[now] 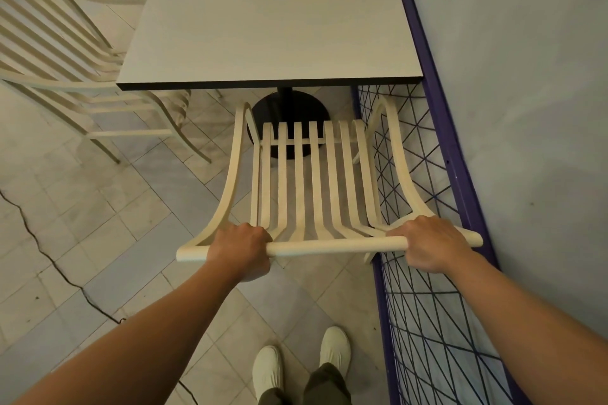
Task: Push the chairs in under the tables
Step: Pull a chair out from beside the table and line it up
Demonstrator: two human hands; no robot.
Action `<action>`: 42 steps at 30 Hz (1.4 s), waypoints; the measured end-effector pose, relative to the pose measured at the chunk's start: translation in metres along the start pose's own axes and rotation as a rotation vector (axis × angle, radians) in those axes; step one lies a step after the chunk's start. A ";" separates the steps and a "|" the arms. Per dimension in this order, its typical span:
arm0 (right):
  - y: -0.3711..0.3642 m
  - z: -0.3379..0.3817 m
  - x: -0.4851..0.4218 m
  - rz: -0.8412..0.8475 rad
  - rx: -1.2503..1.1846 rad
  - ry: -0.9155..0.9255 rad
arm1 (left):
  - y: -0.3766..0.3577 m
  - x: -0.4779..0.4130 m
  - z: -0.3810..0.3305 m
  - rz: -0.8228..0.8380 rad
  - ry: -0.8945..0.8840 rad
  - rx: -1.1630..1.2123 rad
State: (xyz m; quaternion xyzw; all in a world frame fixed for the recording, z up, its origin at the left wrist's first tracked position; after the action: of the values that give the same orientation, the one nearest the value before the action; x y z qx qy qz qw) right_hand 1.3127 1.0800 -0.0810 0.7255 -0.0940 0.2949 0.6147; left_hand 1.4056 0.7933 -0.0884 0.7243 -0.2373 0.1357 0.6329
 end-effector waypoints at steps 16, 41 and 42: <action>0.000 -0.011 0.001 0.137 -0.045 0.019 | -0.016 -0.001 0.020 -0.011 -0.043 0.095; 0.013 -0.023 -0.026 0.153 -0.063 -0.007 | 0.005 -0.024 0.019 0.028 -0.041 0.110; 0.015 -0.020 -0.023 0.158 -0.079 -0.015 | 0.008 -0.021 0.018 0.027 -0.045 0.099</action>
State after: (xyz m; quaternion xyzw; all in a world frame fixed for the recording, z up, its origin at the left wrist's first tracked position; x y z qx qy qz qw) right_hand 1.2805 1.0902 -0.0790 0.6933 -0.1671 0.3330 0.6168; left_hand 1.3814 0.7786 -0.0952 0.7544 -0.2542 0.1395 0.5889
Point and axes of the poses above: each hand's wrist, its own x-axis away from the middle knuckle, its own y-axis out of the back of the hand, z = x × y, the point moved 9 cm from there along -x, towards the middle knuckle, and after that the axes turned 14 degrees about -y, right-handed, at the moved point
